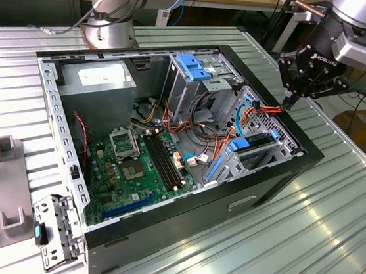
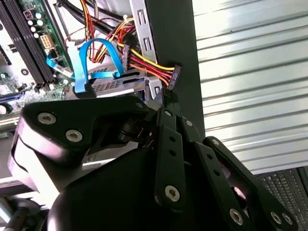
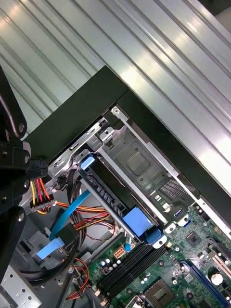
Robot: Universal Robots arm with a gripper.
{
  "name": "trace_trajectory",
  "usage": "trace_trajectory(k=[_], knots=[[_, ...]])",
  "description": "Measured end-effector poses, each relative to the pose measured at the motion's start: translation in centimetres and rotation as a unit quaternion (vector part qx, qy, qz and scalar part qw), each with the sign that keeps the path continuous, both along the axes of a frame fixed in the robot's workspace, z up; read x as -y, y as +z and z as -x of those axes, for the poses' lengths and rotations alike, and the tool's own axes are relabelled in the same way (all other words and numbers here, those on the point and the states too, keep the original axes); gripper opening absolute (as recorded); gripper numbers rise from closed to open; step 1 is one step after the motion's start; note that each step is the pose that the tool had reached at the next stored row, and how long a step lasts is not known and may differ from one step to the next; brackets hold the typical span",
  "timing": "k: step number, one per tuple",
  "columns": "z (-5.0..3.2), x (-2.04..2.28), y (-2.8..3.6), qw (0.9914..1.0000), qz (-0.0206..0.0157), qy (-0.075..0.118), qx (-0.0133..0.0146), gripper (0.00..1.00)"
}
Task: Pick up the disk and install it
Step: 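Insert the first disk wire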
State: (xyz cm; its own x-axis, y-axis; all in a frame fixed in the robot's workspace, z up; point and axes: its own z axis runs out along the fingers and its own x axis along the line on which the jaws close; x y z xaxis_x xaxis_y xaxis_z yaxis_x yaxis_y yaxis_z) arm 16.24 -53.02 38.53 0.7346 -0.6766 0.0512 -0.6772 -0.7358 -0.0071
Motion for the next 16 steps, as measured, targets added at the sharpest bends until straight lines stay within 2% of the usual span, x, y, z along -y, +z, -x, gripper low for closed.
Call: trace_trajectory(k=[2, 3, 4, 7, 8, 12, 16], knots=[[-0.07, -0.18, -0.15, 1.0, 0.0008, 0.001, 0.0005, 0.11], [-0.12, -0.28, -0.25, 1.0, 0.0017, 0.001, 0.0007, 0.18], [-0.16, -0.36, -0.34, 0.99999, 0.0025, 0.002, 0.001, 0.18], [-0.46, -0.65, -0.69, 0.99996, 0.0076, 0.002, 0.003, 0.19], [-0.49, -0.73, -0.8, 0.99996, 0.0077, 0.002, 0.0033, 0.25], [-0.6, -0.9, -1.29, 0.99996, 0.0076, 0.003, 0.0046, 0.25], [-0.62, -0.9, -1.53, 0.99987, 0.0076, 0.012, 0.0084, 0.25]])
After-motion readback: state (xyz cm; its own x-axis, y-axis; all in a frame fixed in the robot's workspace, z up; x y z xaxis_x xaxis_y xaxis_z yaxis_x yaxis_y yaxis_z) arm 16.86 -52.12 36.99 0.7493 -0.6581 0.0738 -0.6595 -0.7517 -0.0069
